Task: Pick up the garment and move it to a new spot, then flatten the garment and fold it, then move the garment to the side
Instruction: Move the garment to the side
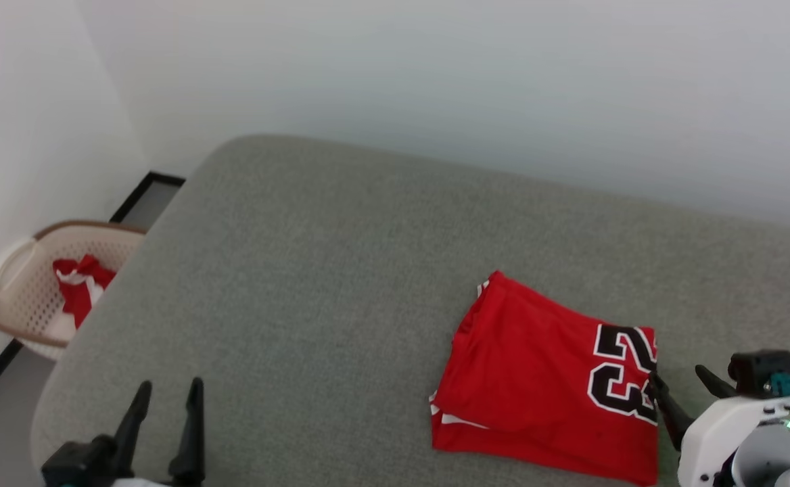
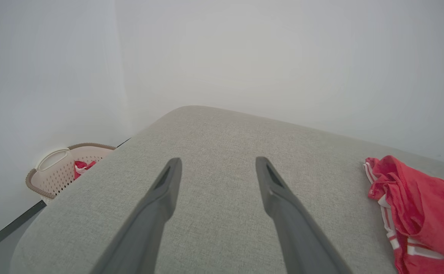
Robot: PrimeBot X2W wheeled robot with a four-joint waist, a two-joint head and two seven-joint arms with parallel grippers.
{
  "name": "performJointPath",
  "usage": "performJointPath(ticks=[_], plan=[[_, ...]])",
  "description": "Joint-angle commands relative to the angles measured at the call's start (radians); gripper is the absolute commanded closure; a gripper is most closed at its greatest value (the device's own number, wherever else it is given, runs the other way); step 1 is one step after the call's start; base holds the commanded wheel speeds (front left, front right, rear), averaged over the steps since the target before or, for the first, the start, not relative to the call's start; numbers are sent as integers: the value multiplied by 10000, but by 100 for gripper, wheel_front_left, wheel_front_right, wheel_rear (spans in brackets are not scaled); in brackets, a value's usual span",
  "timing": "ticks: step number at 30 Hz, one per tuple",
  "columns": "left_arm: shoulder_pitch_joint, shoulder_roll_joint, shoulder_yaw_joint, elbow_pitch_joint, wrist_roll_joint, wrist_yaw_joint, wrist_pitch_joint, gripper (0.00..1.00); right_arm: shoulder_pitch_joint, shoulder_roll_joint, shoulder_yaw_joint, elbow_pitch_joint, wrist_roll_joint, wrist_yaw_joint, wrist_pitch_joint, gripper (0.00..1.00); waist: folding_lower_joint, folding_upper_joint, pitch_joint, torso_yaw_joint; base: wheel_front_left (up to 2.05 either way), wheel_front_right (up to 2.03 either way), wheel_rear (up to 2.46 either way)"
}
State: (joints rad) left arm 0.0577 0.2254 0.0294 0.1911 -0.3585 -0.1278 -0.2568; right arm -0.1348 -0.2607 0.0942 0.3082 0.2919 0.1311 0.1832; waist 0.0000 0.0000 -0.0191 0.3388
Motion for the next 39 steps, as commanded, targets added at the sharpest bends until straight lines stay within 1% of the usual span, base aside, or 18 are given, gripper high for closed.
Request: performJointPath(ticks=[1,10,12,17,18,19,22,29,34,39], plan=[[-191,-56,-65,38,-36,-36,-49,0,-196,-22,-102,-13,71,-8,330,0,0,0,512,204,0,0,0],[-848,-286,-387,299,-143,-37,-84,0,-683,-122,-8,139,380,-8,2594,0,0,0,1399,368,0,0,0],[-921,-328,-394,284,-163,-37,-86,0,-723,-47,44,291,467,-8,3089,0,0,0,1481,395,0,0,0],[-979,-389,-352,257,-200,-37,-88,0,-820,231,146,560,904,0,3895,0,0,0,1616,439,0,0,0],[-994,-400,-353,256,-199,-37,-87,0,-862,199,227,584,925,1,4034,53,0,0,1628,445,0,0,0],[-1004,-406,-354,262,-197,-37,-83,0,-901,194,332,592,1004,1,4150,100,0,0,1636,446,0,0,0],[-1011,-411,-331,277,-188,-36,-83,0,-1063,43,480,512,1107,0,4343,100,0,0,1629,421,0,0,0],[-965,-370,-252,217,-114,-38,-83,0,-1745,-299,353,69,1205,-5,4166,100,0,0,1489,201,0,0,0],[-1059,-315,-320,100,-11,-38,-83,0,-2160,-668,479,-223,1286,-5,4333,100,0,0,1391,-88,0,0,0],[-1248,-244,-473,-27,30,-36,-83,0,-2614,-1194,603,-518,1269,-5,4609,100,0,0,1456,-436,0,0,0]])
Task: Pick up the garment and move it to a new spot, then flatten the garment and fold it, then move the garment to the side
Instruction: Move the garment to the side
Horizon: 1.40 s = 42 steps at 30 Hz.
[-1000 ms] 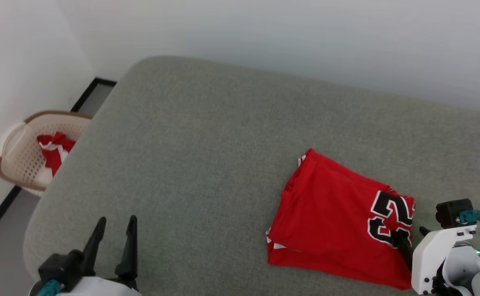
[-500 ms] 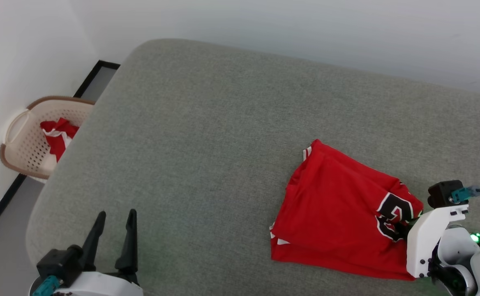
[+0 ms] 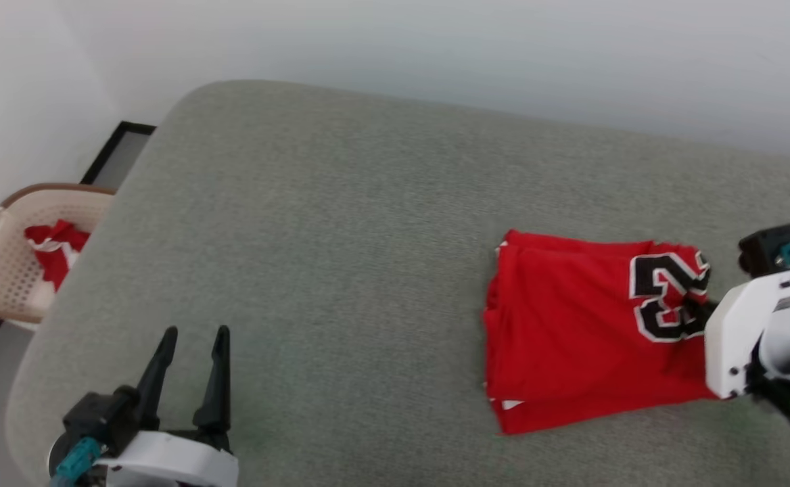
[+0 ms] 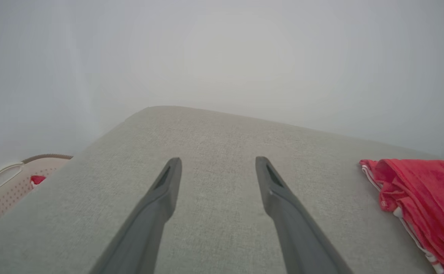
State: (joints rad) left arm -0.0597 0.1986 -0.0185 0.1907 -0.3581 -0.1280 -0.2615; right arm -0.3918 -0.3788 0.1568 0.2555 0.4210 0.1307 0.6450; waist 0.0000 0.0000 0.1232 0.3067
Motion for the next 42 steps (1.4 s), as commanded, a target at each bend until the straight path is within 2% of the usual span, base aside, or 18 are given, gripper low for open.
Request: performJointPath(ticks=[1,14,21,32,42], plan=[[-131,35,-37,-38,13,-35,-36,0,-122,-130,5,-43,-21,-1,43,100,0,0,57,-189,0,0,0],[-1218,316,-629,-208,-3,-35,-36,0,-1211,-1918,399,-605,161,-1,104,100,0,0,779,-1539,0,0,0],[-1958,567,-965,-286,-2,-35,-21,0,-1939,-2500,558,-745,120,-4,-65,100,0,0,1360,-2548,0,0,0],[-3141,1093,-1589,-253,-60,-35,-24,0,-3118,-3556,1196,-16,210,-4,-1450,100,0,0,2325,-3847,0,0,0],[-3939,1516,-2014,-274,-104,-35,-24,0,-4266,-4367,2274,1124,-233,-6,-2930,100,0,0,3038,-4626,0,0,0]])
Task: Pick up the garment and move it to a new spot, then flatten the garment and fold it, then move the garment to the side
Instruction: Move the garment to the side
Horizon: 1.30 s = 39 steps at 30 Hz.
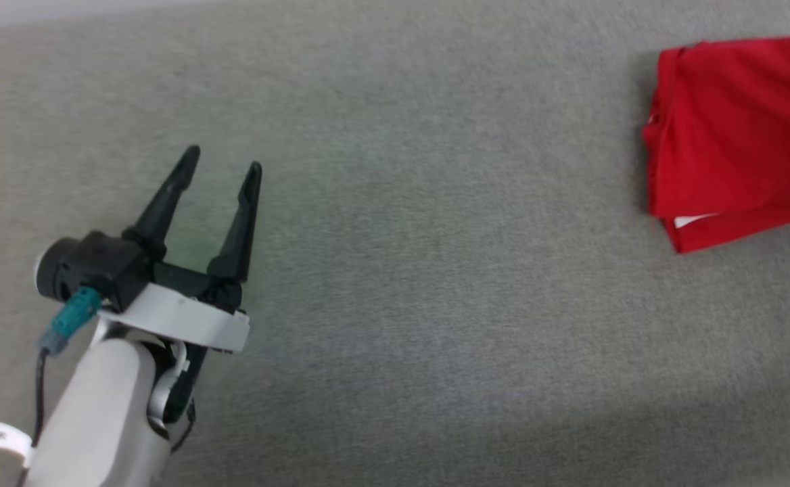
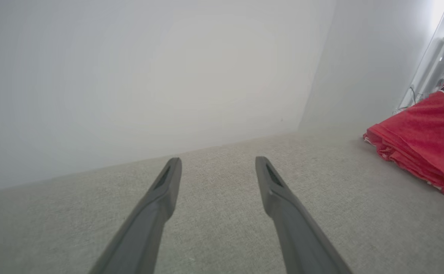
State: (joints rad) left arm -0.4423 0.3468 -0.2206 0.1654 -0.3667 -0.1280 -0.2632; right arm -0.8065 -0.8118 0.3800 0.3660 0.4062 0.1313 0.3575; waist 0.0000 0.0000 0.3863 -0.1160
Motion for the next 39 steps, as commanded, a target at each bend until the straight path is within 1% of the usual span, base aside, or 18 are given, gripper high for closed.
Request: performJointPath(ticks=[1,10,17,19,20,22,30,34,37,38,39], plan=[[-179,69,-3,-14,-23,-35,-7,0,-273,-134,183,156,-139,-11,-223,100,0,0,481,-458,0,0,0],[-642,314,-229,3,-51,-35,-7,0,-1416,-561,1136,1481,-778,-13,-1448,100,0,0,1065,-857,0,0,0],[-894,424,-472,-64,-56,-35,-7,0,-2028,-781,1516,2698,-1511,-13,-2176,100,0,0,1415,-823,0,0,0],[-923,437,-498,-72,-81,-35,-7,0,-2091,-783,1537,2847,-1674,-13,-2287,100,0,0,1459,-804,0,0,0],[-988,474,-557,-85,-113,-35,-7,0,-2188,-764,1491,3221,-1903,-13,-2404,100,0,0,1546,-751,0,0,0],[-1059,506,-602,-89,-126,-35,-7,0,-2360,-754,1401,3566,-2180,-13,-2565,100,0,0,1630,-676,0,0,0],[-1270,510,-796,-80,-204,-36,-7,0,-2566,-457,789,4914,-2786,-13,-2852,100,0,0,1861,-235,0,0,0],[-1307,503,-863,-81,-208,-36,-6,0,-2573,-271,240,5646,-3213,-13,-2965,100,0,0,1977,26,0,0,0],[-1347,477,-902,-25,-235,-34,-1,0,-2547,-115,-313,6277,-3454,-11,-3038,100,0,0,2013,224,0,0,0],[-1358,464,-913,-7,-262,-30,-1,0,-2504,28,-643,6653,-3620,-11,-3107,100,0,0,2016,320,0,0,0],[-1358,464,-913,-7,-262,-30,-1,0,-2504,28,-643,6653,-3620,-11,-3107,100,0,0,2016,320,0,0,0]])
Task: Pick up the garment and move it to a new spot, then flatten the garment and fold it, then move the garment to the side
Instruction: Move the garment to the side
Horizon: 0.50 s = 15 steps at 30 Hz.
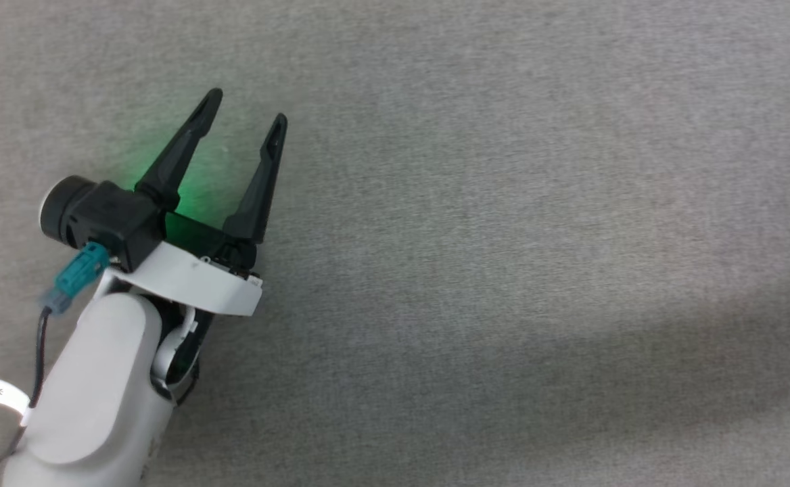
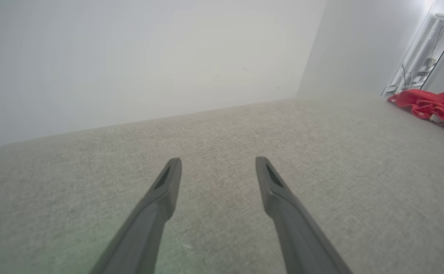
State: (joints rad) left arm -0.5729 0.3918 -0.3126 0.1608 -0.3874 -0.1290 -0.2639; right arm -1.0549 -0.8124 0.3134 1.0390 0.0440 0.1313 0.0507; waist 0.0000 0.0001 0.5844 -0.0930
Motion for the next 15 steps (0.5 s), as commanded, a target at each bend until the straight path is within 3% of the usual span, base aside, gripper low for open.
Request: performJointPath(ticks=[1,8,9,12,13,14,15], plan=[[-43,6,13,51,-72,-18,7,0,-9,94,-144,111,-74,-11,-71,100,0,-1,36,131,0,0,0],[28,-85,-13,73,-117,-18,7,0,-144,398,-1025,1211,-514,-11,-632,100,0,-1,-48,344,0,0,0],[34,-98,-17,82,-125,-18,7,0,-190,369,-1139,1365,-552,-11,-730,96,0,-1,-85,373,0,0,0],[64,-161,-21,115,-146,-18,7,0,-282,340,-1401,1735,-652,-11,-1079,56,0,-1,-249,446,0,0,0],[80,-196,-1,122,-177,-18,7,0,-329,318,-1468,1834,-685,-11,-1186,24,0,-1,-316,467,0,0,0],[100,-210,-2,142,-170,-19,7,0,-355,312,-1512,1918,-734,-11,-1284,2,0,-1,-386,486,0,0,0],[123,-216,9,158,-148,-19,7,0,-397,311,-1583,1985,-729,-11,-1394,0,0,-1,-459,499,0,0,0]])
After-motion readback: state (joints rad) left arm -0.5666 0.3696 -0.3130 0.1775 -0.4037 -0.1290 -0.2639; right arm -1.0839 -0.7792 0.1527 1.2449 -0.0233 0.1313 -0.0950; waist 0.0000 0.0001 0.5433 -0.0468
